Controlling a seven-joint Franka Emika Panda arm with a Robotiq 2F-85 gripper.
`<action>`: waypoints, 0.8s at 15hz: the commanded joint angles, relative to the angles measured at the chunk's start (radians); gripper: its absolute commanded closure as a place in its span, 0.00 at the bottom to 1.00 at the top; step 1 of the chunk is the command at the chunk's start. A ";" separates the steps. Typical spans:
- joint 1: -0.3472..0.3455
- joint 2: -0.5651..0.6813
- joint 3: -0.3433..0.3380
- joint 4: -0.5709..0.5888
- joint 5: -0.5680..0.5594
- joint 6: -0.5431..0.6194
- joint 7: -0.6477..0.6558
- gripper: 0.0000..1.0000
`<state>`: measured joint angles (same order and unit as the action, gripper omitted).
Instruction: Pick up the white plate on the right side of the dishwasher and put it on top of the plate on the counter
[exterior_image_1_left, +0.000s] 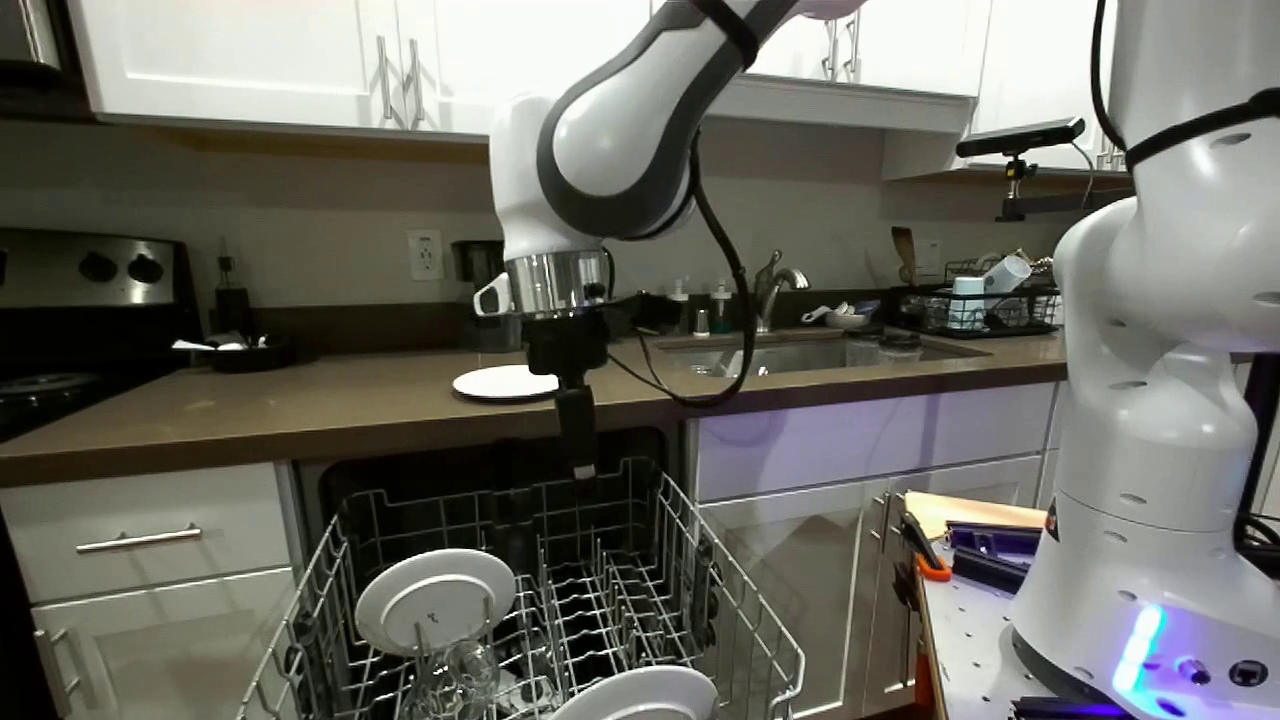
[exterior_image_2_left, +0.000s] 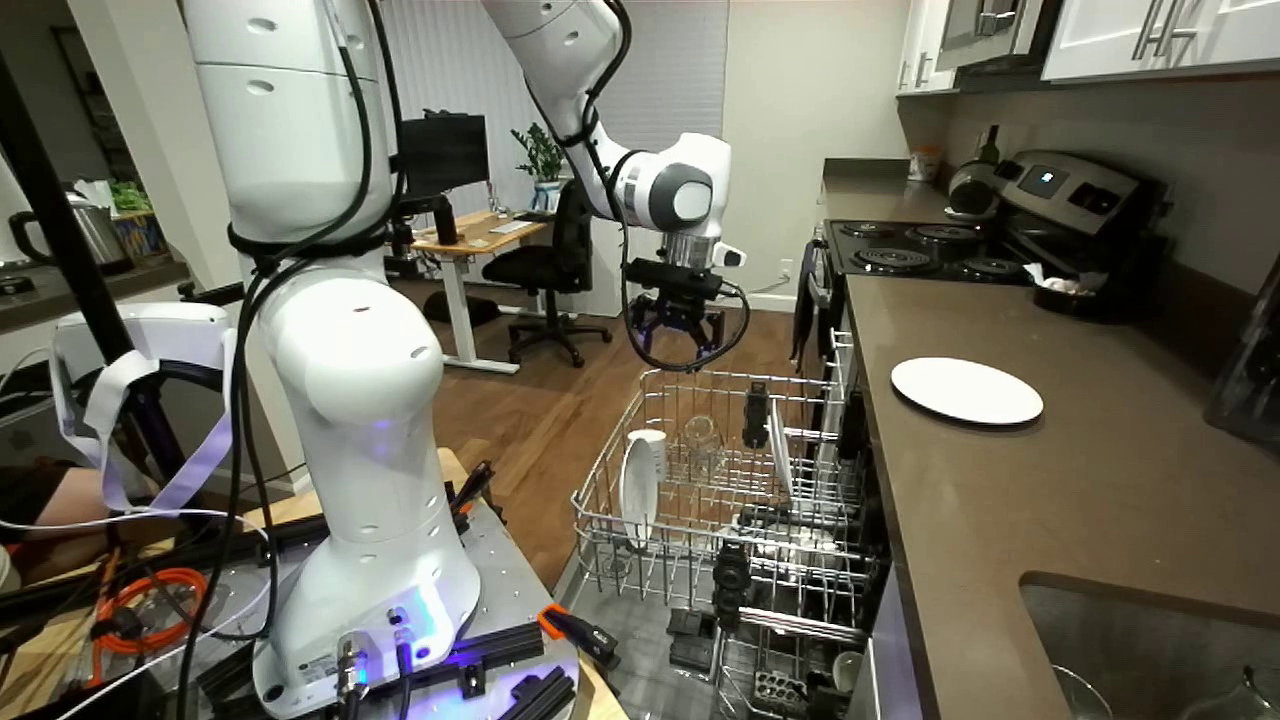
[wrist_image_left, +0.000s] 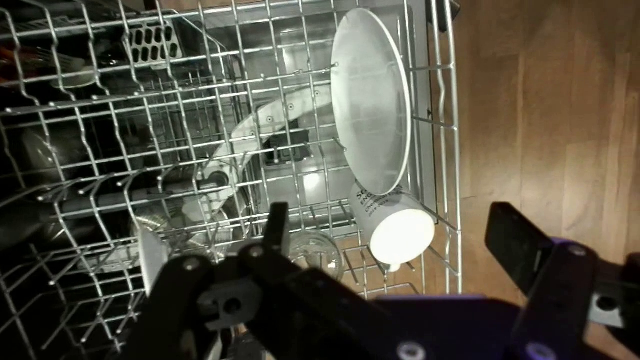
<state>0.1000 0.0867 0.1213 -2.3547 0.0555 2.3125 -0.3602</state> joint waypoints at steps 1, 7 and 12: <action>0.020 0.068 0.028 -0.004 0.011 0.059 0.004 0.00; 0.047 0.188 0.045 -0.024 -0.046 0.193 0.087 0.00; 0.038 0.286 0.024 -0.019 -0.088 0.269 0.124 0.00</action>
<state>0.1417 0.3242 0.1577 -2.3762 0.0086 2.5360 -0.2787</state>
